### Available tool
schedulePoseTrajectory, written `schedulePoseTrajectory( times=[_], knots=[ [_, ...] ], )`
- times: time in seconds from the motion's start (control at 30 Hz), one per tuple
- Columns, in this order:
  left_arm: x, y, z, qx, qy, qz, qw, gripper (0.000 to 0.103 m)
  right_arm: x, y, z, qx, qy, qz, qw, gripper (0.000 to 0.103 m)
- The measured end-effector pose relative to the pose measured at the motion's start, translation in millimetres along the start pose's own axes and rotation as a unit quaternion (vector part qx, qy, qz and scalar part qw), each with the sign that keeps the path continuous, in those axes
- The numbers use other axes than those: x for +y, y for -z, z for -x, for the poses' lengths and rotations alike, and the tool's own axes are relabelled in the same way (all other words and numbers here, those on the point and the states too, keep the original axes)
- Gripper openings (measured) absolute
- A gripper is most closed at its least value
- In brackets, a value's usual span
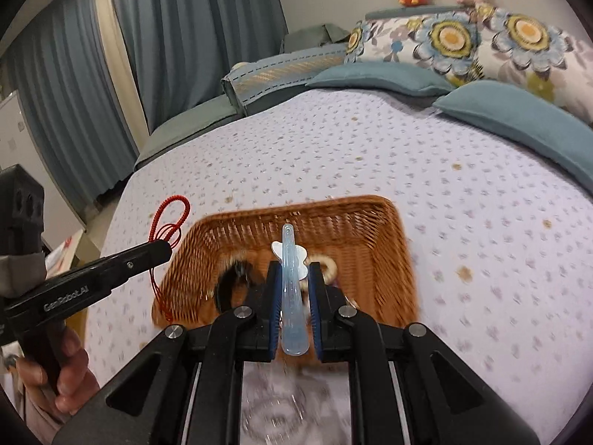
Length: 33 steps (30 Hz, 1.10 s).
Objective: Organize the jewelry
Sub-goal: 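Carry the red cord and blue clip into the basket and open both tools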
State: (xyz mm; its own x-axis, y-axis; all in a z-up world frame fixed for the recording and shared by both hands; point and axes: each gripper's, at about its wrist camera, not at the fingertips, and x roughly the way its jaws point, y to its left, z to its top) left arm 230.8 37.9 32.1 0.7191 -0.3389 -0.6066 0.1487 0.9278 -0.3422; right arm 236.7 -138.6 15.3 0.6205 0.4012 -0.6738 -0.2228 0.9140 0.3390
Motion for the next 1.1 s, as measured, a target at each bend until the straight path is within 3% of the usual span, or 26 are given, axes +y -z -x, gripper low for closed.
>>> schedulePoseTrajectory(
  times=[0.3, 0.57, 0.8, 0.87, 1.0, 1.1],
  knots=[
    [37.1, -8.1, -57.2, 0.017, -0.029, 0.021, 0.9992, 0.006, -2.9, -8.7, -94.0, 0.081, 0.012, -0.010, 0.997, 0.015],
    [52.2, 4.4, -83.9, 0.042, -0.052, 0.023, 0.9975, 0.006, -2.0, -0.8, -126.9, 0.123, 0.011, -0.015, 0.992, 0.015],
    [50.8, 9.0, -89.2, 0.054, -0.050, 0.020, 0.9971, 0.008, -8.1, 1.8, -126.1, 0.117, -0.002, -0.024, 0.993, 0.018],
    [47.8, 8.9, -87.0, 0.055, -0.042, 0.019, 0.9974, 0.011, -12.5, 0.7, -119.8, 0.111, -0.009, -0.026, 0.993, 0.024],
    [35.2, 9.1, -74.3, 0.039, -0.061, -0.001, 0.9974, 0.030, -16.5, 0.3, -97.4, 0.099, -0.019, -0.025, 0.995, 0.024],
    [17.6, 7.7, -53.1, 0.016, -0.077, -0.018, 0.9967, 0.031, -17.4, 3.0, -70.4, 0.084, -0.030, -0.026, 0.996, 0.024]
  ],
)
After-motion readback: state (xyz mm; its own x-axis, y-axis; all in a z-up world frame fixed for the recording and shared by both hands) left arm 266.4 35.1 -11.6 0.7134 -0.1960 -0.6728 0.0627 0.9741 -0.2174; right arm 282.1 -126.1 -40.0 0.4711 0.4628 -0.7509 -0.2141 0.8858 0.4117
